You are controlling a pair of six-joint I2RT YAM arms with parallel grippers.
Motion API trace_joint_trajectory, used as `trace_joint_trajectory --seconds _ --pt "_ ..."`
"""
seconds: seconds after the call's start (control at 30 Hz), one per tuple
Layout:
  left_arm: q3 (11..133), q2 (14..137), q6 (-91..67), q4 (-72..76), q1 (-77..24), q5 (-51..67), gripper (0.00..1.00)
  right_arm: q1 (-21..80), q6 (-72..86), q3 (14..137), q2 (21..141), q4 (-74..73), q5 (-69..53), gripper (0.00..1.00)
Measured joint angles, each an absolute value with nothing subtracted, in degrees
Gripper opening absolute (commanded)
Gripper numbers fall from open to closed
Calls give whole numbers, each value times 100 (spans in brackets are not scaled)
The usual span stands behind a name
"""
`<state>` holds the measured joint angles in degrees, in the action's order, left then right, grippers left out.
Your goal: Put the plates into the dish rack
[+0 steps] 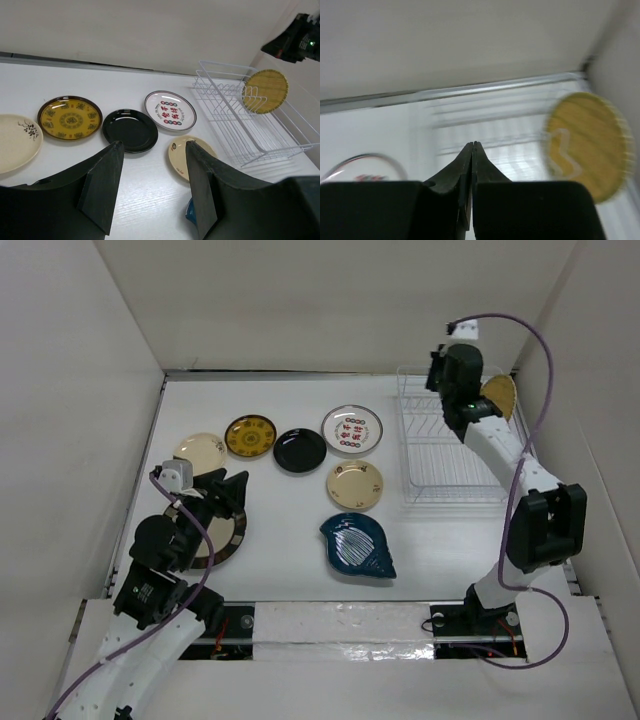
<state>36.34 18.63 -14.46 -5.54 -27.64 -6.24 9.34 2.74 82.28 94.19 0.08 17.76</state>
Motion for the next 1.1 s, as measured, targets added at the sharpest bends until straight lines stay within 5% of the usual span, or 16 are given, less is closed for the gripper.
trace_joint_trajectory --seconds 0.13,0.23,0.27,0.37,0.43,0.5,0.73,1.1 --pt "3634 1979 -1446 -554 -2764 -624 43 2147 692 8608 9592 -220 1391 0" --pt "3634 2043 -1446 -554 -2764 -635 26 2912 1114 8925 10101 -316 1157 0" --pt "3634 2058 -1459 -554 -2764 -644 12 3096 1269 8986 10300 -331 1066 3" --pt "3634 2108 -1450 -556 -2764 -655 1 3428 1839 9028 10969 -390 823 32" --pt "3634 2141 -1448 -556 -2764 -652 0 3487 2200 9026 11397 -449 650 47" --pt "3634 2182 -1452 -554 -2764 -650 1 3485 2502 8986 11780 -482 440 52" --pt "3634 2305 -1463 -552 -2764 -622 22 3454 3258 8825 12241 -467 -36 51" --pt "3634 2311 -1466 -552 -2764 -622 27 3459 3822 8825 12501 -250 -141 47"
